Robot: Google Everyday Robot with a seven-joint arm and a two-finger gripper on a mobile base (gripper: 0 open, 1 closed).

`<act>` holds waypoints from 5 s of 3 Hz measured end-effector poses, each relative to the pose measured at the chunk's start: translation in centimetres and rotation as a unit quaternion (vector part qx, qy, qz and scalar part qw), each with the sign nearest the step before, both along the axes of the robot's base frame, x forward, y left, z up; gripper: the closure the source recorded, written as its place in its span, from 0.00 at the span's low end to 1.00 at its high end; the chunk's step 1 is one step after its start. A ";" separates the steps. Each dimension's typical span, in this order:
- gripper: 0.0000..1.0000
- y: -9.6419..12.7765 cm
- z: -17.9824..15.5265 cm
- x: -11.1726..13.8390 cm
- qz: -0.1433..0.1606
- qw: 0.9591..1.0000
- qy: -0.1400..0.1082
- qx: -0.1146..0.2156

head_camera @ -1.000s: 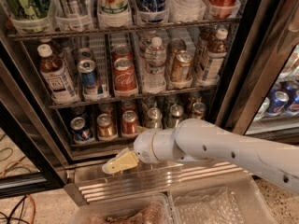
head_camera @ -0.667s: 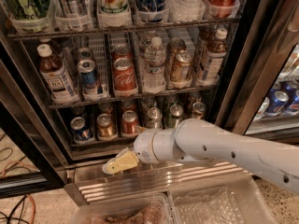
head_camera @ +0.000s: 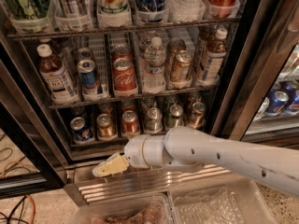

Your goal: Pick orange can from bottom shelf of fridge

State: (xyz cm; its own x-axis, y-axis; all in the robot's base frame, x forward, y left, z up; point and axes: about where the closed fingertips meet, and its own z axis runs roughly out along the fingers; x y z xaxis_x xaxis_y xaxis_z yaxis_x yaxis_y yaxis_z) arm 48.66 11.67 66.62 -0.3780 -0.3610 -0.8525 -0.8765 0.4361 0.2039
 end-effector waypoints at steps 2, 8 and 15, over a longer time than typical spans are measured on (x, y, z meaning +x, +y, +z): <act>0.00 4.4 -5.4 0.6 -0.036 0.999 -0.021 0.023; 0.00 9.1 -7.8 0.8 -0.152 0.983 -0.104 0.017; 0.00 7.6 -7.1 6.6 -0.280 0.941 -0.184 0.052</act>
Offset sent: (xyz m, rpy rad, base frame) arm 0.0345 0.0516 -0.0712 0.0520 -0.1875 -0.2550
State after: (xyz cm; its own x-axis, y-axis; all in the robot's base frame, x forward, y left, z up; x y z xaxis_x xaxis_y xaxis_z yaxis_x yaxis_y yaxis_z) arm 55.24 19.24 59.57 -0.1560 -0.1001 -0.9827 -0.5347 0.8451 -0.0012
